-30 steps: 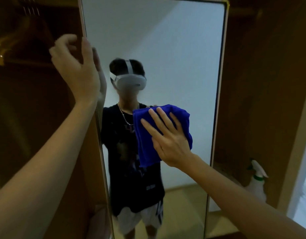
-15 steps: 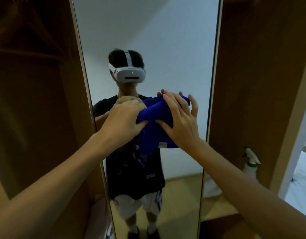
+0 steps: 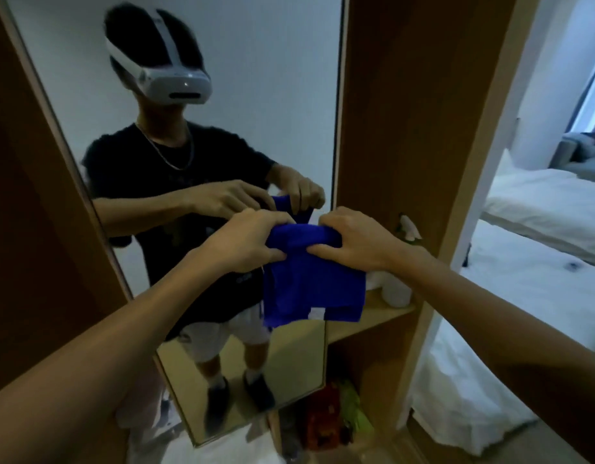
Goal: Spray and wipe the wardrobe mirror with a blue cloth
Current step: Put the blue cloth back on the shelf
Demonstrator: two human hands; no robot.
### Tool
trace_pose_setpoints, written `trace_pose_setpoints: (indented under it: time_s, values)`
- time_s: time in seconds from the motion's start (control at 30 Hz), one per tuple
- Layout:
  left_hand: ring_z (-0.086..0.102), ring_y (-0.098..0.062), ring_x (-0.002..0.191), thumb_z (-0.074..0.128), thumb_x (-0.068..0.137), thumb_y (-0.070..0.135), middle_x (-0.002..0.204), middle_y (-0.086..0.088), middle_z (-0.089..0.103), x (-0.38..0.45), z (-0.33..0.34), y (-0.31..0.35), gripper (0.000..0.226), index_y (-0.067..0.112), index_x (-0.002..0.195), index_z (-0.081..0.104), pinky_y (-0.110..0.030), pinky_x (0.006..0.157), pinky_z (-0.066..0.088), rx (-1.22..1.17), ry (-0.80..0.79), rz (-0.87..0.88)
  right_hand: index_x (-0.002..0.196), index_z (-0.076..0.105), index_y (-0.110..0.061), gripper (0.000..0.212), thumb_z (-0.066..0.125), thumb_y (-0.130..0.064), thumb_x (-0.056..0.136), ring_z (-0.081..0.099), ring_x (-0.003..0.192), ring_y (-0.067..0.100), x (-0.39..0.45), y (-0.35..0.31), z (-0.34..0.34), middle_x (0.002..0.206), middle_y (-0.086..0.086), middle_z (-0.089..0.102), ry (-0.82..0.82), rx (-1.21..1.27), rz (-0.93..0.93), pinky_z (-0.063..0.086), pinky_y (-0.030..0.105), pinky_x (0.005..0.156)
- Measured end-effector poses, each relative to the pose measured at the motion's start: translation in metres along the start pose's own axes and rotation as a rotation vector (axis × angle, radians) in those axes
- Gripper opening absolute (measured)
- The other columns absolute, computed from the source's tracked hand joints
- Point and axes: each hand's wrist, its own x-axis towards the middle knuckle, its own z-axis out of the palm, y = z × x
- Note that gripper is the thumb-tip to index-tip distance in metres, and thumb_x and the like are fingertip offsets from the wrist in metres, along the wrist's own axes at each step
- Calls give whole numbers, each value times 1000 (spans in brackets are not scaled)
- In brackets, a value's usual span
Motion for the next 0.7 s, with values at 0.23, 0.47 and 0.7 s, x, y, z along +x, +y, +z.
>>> trace_pose_setpoints:
  time_s: [0.23, 0.47, 0.7]
  values:
    - [62, -12, 87, 68, 87, 20, 97, 5, 65, 31, 136, 29, 16, 25, 99, 60, -29, 74, 49, -60, -264, -107, 92, 48, -26, 11, 49, -36, 95, 51, 86, 12, -82, 69, 63, 97, -3, 49, -295, 67, 235, 39, 31, 75]
    - [64, -14, 90, 65, 89, 14, 104, -4, 69, 77, 255, 57, 12, 12, 101, 67, -31, 72, 50, -114, -381, -274, 97, 48, -15, 9, 51, -23, 95, 54, 89, 21, -128, 170, 124, 104, 4, 51, -395, 164, 261, 50, 37, 78]
    - [64, -23, 99, 60, 89, 8, 109, -8, 67, 123, 307, 64, 19, 11, 108, 65, -33, 77, 53, -108, -420, -522, 107, 53, -7, 15, 47, -11, 94, 61, 89, 29, -118, 244, 150, 101, 13, 63, -506, 187, 157, 54, 47, 78]
